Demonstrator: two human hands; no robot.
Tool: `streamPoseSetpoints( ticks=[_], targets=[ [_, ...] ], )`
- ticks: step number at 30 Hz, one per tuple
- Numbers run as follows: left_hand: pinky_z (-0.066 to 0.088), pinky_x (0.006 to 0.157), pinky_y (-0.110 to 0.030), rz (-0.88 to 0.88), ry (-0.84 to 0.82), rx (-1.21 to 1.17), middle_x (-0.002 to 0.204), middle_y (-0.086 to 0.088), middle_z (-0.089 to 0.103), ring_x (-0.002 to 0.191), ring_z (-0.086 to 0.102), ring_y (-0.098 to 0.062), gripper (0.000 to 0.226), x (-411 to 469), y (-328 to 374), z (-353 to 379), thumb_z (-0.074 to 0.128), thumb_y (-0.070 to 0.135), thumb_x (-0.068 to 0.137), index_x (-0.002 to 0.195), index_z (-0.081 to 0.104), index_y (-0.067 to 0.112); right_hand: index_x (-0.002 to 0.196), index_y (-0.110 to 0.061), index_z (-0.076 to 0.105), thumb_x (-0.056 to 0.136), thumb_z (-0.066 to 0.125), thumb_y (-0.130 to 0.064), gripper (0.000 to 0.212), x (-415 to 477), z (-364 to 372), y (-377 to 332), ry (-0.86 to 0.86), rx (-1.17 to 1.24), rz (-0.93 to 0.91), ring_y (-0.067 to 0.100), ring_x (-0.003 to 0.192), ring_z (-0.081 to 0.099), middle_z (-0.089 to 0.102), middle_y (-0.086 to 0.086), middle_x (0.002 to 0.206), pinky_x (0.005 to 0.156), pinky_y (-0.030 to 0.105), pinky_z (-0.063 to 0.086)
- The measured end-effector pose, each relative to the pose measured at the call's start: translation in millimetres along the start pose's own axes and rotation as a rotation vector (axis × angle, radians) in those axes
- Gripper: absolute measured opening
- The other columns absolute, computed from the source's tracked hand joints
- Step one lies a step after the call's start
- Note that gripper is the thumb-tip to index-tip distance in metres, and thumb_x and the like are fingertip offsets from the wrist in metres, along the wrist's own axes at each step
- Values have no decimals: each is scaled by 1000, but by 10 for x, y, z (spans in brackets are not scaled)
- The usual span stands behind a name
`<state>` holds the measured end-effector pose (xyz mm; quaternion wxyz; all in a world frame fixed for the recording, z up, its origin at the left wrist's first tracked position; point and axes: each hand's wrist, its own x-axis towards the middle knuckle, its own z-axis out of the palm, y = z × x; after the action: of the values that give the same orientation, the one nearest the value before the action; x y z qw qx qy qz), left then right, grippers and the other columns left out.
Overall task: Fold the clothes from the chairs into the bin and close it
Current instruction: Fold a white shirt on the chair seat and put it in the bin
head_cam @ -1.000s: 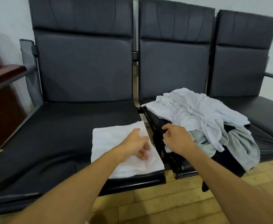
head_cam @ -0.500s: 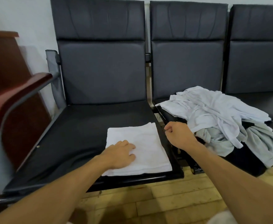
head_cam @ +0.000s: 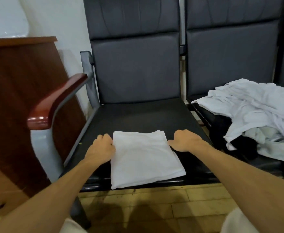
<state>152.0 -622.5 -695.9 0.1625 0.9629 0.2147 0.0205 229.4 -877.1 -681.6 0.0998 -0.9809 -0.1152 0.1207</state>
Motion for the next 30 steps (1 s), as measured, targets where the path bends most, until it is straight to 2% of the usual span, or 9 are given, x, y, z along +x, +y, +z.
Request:
streamPoseSetpoints(
  ticks=[2, 5, 10, 13, 16, 18, 21, 27, 30],
  targets=[
    [34, 108, -44, -110, -113, 153, 140, -14, 41, 129, 40, -31, 45, 5, -72, -2, 45, 41, 96, 131, 48, 13, 113, -12, 59, 96, 43, -45, 40, 26, 26, -51, -22, -16, 35, 26, 98, 56, 58, 6, 111, 77, 33, 42],
    [24, 112, -45, -138, -244, 226, 149, -13, 33, 138, 29, -33, 67, 3, -72, 43, 38, 61, 94, 141, 40, 15, 109, -15, 58, 93, 40, -59, 50, 88, 72, -99, -90, -16, 64, 23, 97, 56, 58, 3, 111, 79, 33, 44],
    [31, 103, -41, -78, -253, 162, 134, -9, 47, 126, 41, -30, 47, 26, 55, 95, 45, 49, 95, 125, 50, 14, 88, -17, 51, 90, 47, -59, 43, 174, 195, -225, -162, 0, 54, 21, 94, 57, 54, -3, 92, 80, 31, 47],
    [43, 84, -34, -78, -209, -68, 116, -7, 52, 105, 52, -25, 40, -7, 132, 102, 44, 35, 98, 127, 41, 8, 80, -16, 51, 90, 50, -37, 24, 210, 257, -323, -163, 55, 53, 20, 84, 57, 54, -2, 84, 70, 27, 44],
    [38, 63, -32, -144, -152, -385, 91, -5, 46, 79, 49, -19, 38, -35, 255, 84, 38, 23, 101, 130, 30, 1, 101, -10, 58, 93, 44, -25, 22, 197, 202, -343, -130, 166, 52, 21, 88, 56, 56, 3, 98, 70, 27, 43],
    [41, 66, -32, -236, -184, -608, 97, -8, 50, 83, 50, -20, 40, -44, 336, 54, 37, 15, 100, 135, 28, -1, 119, -5, 53, 98, 42, -25, 31, 140, 110, -301, -82, 262, 51, 22, 92, 55, 56, 9, 110, 68, 27, 42],
    [50, 73, -37, -367, -291, -902, 100, -13, 57, 86, 59, -27, 32, -66, 404, 23, 49, 10, 94, 125, 42, 3, 138, -4, 36, 101, 42, -28, 45, 50, 15, -189, -9, 393, 65, 27, 111, 52, 47, 14, 134, 83, 33, 44],
    [55, 72, -40, -437, -390, -1145, 98, -15, 69, 84, 66, -30, 30, -190, 521, -103, 66, 17, 88, 114, 59, 4, 124, -8, 53, 100, 43, -20, 29, -150, -147, -68, 171, 706, 28, 26, 105, 55, 56, 10, 121, 87, 36, 45],
    [52, 87, -47, -373, -330, -1295, 107, -15, 65, 94, 63, -33, 24, -285, 580, -308, 60, 18, 93, 115, 56, 11, 113, -15, 53, 97, 46, -15, 17, -287, -305, -153, 223, 935, 42, 26, 103, 57, 58, 8, 117, 90, 39, 48]
  ],
)
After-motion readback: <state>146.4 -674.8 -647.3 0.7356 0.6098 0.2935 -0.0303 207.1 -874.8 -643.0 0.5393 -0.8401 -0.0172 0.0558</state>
